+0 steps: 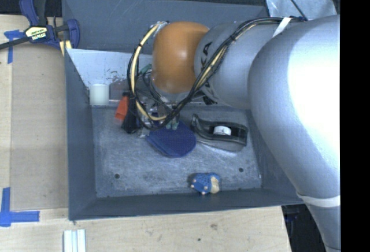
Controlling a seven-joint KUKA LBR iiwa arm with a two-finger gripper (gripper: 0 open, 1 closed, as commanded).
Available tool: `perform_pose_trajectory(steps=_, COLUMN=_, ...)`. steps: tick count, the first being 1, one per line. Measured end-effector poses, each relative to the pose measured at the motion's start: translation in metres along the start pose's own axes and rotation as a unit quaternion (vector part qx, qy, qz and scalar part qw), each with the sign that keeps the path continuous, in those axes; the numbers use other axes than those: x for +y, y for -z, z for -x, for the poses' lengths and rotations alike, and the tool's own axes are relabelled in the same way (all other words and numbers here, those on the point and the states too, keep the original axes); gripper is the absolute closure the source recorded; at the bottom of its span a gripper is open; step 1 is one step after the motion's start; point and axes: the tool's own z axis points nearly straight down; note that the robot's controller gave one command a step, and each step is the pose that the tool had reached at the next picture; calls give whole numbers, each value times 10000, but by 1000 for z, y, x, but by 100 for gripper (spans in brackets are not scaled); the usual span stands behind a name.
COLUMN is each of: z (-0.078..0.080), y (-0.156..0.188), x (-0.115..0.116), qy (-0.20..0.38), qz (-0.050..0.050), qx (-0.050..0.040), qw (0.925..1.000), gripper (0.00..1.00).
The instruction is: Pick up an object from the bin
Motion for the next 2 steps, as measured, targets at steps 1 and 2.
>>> perform_pose_trajectory(steps=1, z=-9, y=97, x=4, qy=64, qz=-11, qx=27, qw=10000, gripper=100)
perform_pose_trajectory(steps=2, z=-14, y=161, x=7, qy=112, qz=-12, qx=30, qw=9999, gripper=100)
